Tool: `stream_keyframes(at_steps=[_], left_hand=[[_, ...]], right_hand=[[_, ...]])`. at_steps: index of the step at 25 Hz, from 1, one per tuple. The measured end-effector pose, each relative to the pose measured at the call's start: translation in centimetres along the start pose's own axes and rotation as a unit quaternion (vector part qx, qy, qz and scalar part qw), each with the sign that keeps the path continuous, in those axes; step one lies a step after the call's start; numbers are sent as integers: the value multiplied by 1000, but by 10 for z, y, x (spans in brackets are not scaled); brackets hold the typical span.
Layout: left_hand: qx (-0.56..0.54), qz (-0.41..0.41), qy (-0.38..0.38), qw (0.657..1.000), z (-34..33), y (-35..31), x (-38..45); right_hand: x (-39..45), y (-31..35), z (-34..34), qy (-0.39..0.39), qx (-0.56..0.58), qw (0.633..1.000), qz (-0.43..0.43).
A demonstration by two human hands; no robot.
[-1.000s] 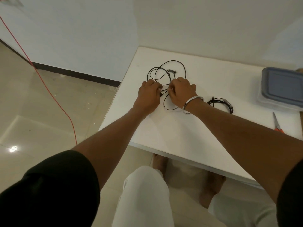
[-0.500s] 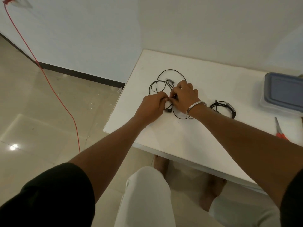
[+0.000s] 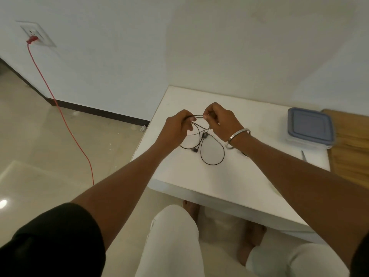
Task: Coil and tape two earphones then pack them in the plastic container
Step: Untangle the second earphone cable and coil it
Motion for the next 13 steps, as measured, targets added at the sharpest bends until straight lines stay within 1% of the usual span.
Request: stream_keyframes(at_steps=[4,8,13], left_hand=[[-12,-19,-15,1000,23,-27,-3],[12,-48,-24,998,31,-48,-13],[34,-40,-16,999,32,-62,-29]], right_hand=[[-10,11,28,2,-47,999,-21],[-28,18,40,16,-102,994,-25],[-48,27,45,-4,-113,993,-27]])
Point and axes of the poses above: each hand's wrist, its own x-axis towards the middle knuckle, its own z-axis out of the back of the hand, y = z × x, the point moved 1 cm from there along x, towards the middle knuckle, and after that the axes turned 11 degrees about z, right-handed, at the moved point
